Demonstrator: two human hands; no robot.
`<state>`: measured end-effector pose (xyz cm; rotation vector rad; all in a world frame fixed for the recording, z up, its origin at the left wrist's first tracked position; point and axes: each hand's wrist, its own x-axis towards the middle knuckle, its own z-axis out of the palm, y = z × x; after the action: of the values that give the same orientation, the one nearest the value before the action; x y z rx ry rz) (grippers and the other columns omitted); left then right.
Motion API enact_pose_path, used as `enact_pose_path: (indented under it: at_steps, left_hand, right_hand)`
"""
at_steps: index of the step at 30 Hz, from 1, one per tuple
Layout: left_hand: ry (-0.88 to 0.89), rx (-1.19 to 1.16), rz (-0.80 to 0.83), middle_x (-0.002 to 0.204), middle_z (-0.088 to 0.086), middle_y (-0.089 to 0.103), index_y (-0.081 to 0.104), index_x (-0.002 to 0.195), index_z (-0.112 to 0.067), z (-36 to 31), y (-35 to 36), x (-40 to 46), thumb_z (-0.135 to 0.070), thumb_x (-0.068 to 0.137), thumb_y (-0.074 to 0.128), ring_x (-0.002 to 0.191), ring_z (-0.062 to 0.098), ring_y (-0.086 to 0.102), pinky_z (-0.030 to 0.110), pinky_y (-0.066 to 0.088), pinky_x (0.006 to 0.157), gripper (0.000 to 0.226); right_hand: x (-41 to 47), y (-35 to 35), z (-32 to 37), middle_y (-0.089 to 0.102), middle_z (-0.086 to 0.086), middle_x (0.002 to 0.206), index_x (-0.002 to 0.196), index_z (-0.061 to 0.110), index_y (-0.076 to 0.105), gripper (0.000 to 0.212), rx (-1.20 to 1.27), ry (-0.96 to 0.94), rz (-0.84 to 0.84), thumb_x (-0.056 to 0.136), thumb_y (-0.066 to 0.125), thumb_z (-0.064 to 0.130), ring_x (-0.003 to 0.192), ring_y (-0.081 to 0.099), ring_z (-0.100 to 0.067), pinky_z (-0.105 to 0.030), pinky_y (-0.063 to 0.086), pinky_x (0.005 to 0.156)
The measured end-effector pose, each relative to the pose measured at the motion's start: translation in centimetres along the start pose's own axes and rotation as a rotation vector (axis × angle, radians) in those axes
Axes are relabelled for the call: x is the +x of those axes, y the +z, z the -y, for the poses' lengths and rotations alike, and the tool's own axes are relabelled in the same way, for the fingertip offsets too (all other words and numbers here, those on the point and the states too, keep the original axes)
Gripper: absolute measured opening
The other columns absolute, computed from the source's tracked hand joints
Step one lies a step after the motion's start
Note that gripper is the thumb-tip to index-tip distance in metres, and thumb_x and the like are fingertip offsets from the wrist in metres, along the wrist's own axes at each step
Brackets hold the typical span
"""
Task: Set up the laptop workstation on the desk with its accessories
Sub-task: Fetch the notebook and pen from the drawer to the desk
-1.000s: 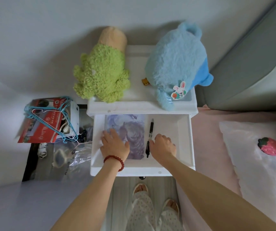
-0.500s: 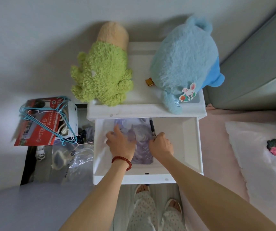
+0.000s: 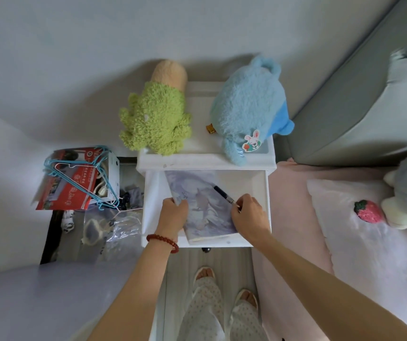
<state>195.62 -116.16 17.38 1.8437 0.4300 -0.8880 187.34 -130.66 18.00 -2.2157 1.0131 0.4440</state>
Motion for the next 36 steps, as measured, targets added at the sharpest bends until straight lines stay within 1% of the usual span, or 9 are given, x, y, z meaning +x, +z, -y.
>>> enact_pose_path:
  at_steps: [6, 11, 15, 19, 23, 26, 29, 33, 36]
  left_hand:
    - [0.206, 0.113, -0.065, 0.077, 0.001, 0.047, 0.041, 0.102, -0.013, 0.2, 0.0, -6.4, -0.012, 0.094, 0.041, 0.061, 0.013, 0.044, 0.025, 0.037, 0.053, 0.008]
    - [0.243, -0.066, -0.006, 0.086, 0.005, 0.055, 0.051, 0.096, -0.011, -1.2, -0.4, -10.3, -0.01, 0.089, 0.039, 0.075, 0.017, 0.052, 0.028, 0.045, 0.068, 0.013]
    - [0.226, -0.206, -0.026, 0.107, 0.012, 0.063, 0.056, 0.105, -0.015, -1.3, -0.3, -11.5, -0.022, 0.09, 0.044, 0.098, 0.026, 0.062, 0.047, 0.051, 0.09, 0.02]
    - [0.249, -0.246, -0.091, 0.103, 0.006, 0.066, 0.057, 0.106, -0.014, -1.3, 0.7, -12.2, -0.046, 0.088, 0.053, 0.094, 0.02, 0.063, 0.039, 0.053, 0.085, 0.036]
    - [0.234, -0.253, -0.199, 0.084, 0.004, 0.062, 0.057, 0.09, -0.01, -1.3, 0.5, -12.0, -0.031, 0.089, 0.056, 0.081, 0.02, 0.06, 0.032, 0.051, 0.071, 0.021]
    - [0.339, -0.128, -0.266, 0.074, -0.002, 0.055, 0.053, 0.082, -0.013, -1.7, -1.0, -12.1, -0.021, 0.09, 0.055, 0.071, 0.015, 0.053, 0.022, 0.042, 0.06, 0.012]
    - [0.516, 0.13, -0.378, 0.068, -0.002, 0.052, 0.049, 0.087, -0.007, -1.9, -3.7, -12.3, -0.02, 0.09, 0.055, 0.065, 0.018, 0.052, 0.029, 0.043, 0.058, 0.014]
    - [0.635, 0.51, -0.578, 0.066, 0.012, 0.06, 0.05, 0.101, -0.01, -1.6, -6.6, -12.3, -0.029, 0.09, 0.054, 0.061, 0.033, 0.06, 0.04, 0.051, 0.055, 0.022]
    - [0.612, 0.576, -0.698, 0.074, 0.017, 0.066, 0.05, 0.114, -0.013, -1.5, -7.9, -12.3, -0.032, 0.092, 0.051, 0.068, 0.036, 0.064, 0.036, 0.049, 0.056, 0.029]
  right_hand:
    - [-5.2, -2.0, 0.6, 0.052, 0.001, 0.065, 0.105, 0.012, 0.049, 0.015, 0.29, -0.194, 0.073, 0.096, 0.042, 0.021, 0.051, 0.044, -0.014, -0.022, 0.036, 0.047]
    - [-8.2, -2.0, 1.7, 0.052, -0.008, 0.107, 0.116, 0.007, 0.054, 0.026, 0.308, -0.504, -0.026, 0.094, 0.043, 0.005, 0.095, 0.05, -0.02, -0.019, 0.036, 0.082]
    - [-9.3, -2.3, 1.6, 0.056, -0.012, 0.1, 0.12, 0.014, 0.059, 0.034, 0.208, -0.64, -0.15, 0.089, 0.045, 0.009, 0.094, 0.052, -0.03, -0.036, 0.046, 0.084]
    - [-9.6, -3.0, 1.6, 0.061, -0.009, 0.086, 0.112, 0.019, 0.066, 0.035, 0.097, -0.72, -0.181, 0.085, 0.044, 0.024, 0.082, 0.054, -0.032, -0.035, 0.041, 0.077]
    - [-9.9, -3.3, 1.3, 0.067, -0.004, 0.094, 0.11, 0.019, 0.067, 0.042, 0.045, -0.801, -0.081, 0.083, 0.039, 0.035, 0.09, 0.056, -0.027, -0.038, 0.04, 0.081]
    - [-9.8, -3.7, 1.0, 0.067, -0.004, 0.106, 0.113, 0.013, 0.064, 0.039, 0.094, -0.774, -0.04, 0.087, 0.042, 0.033, 0.102, 0.058, -0.025, -0.038, 0.043, 0.088]
    - [-9.2, -3.7, -0.1, 0.063, -0.01, 0.116, 0.12, 0.009, 0.057, 0.034, 0.1, -0.677, -0.123, 0.091, 0.044, 0.021, 0.107, 0.058, -0.028, -0.04, 0.045, 0.092]
    - [-7.6, -2.8, -1.9, 0.049, -0.004, 0.134, 0.135, 0.016, 0.04, 0.039, -0.245, -0.611, -0.021, 0.096, 0.039, 0.017, 0.121, 0.046, -0.022, -0.034, 0.036, 0.102]
    - [-6.2, -0.8, -2.8, 0.042, -0.003, 0.14, 0.14, 0.019, 0.031, 0.046, -0.551, -0.715, 0.133, 0.096, 0.042, 0.022, 0.128, 0.042, -0.023, -0.037, 0.035, 0.105]
